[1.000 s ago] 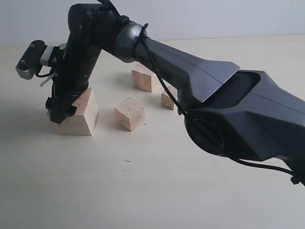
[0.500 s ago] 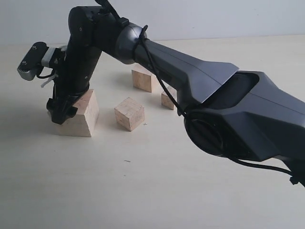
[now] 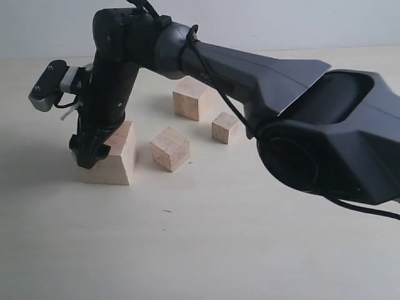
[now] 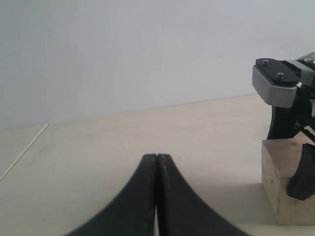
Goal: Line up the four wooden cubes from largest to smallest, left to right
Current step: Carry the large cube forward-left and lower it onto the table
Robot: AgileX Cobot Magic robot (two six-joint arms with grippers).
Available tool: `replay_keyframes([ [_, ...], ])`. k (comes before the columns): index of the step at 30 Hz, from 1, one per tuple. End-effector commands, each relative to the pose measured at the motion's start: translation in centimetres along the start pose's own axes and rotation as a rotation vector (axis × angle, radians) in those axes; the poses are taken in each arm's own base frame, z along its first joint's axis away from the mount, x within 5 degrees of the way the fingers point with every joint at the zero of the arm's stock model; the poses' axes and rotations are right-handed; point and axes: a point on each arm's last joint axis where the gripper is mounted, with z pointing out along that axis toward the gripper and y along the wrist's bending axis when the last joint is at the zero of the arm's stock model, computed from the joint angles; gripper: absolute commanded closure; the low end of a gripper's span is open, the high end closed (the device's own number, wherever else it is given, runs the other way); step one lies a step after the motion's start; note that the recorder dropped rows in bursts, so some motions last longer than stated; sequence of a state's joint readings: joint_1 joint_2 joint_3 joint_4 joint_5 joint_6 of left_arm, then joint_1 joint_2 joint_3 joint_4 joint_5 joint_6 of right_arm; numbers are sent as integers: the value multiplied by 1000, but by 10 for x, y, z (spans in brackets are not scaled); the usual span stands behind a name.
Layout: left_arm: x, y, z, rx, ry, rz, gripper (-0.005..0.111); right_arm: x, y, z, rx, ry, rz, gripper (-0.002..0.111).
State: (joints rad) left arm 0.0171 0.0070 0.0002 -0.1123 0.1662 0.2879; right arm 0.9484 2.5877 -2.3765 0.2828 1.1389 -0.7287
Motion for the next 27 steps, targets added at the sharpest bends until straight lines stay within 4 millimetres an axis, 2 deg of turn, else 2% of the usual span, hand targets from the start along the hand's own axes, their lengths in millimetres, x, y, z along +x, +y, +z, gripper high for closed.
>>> replay_keyframes([
  [1,-1,0,-1,-3,-11,-3,107,28,9,12,-77,177,-7,106],
  [5,-1,0,-1,-3,-11,-3,107,34,16,15,-116,193,-10,106],
  [12,-1,0,-1,-3,-11,-3,107,39,16,21,-123,215,-25,106],
  [14,-1,0,-1,-3,-11,-3,107,39,16,21,-122,216,-27,102],
  [17,-1,0,-1,-3,-11,-3,107,39,16,21,-119,219,-28,88],
  [22,-1,0,-1,-3,-11,-3,107,39,16,21,-120,218,-28,49],
  [25,-1,0,-1,-3,-11,-3,107,34,16,11,-107,198,-28,25],
  [27,-1,0,-1,-3,-11,-3,107,27,17,-5,-93,165,-20,12],
])
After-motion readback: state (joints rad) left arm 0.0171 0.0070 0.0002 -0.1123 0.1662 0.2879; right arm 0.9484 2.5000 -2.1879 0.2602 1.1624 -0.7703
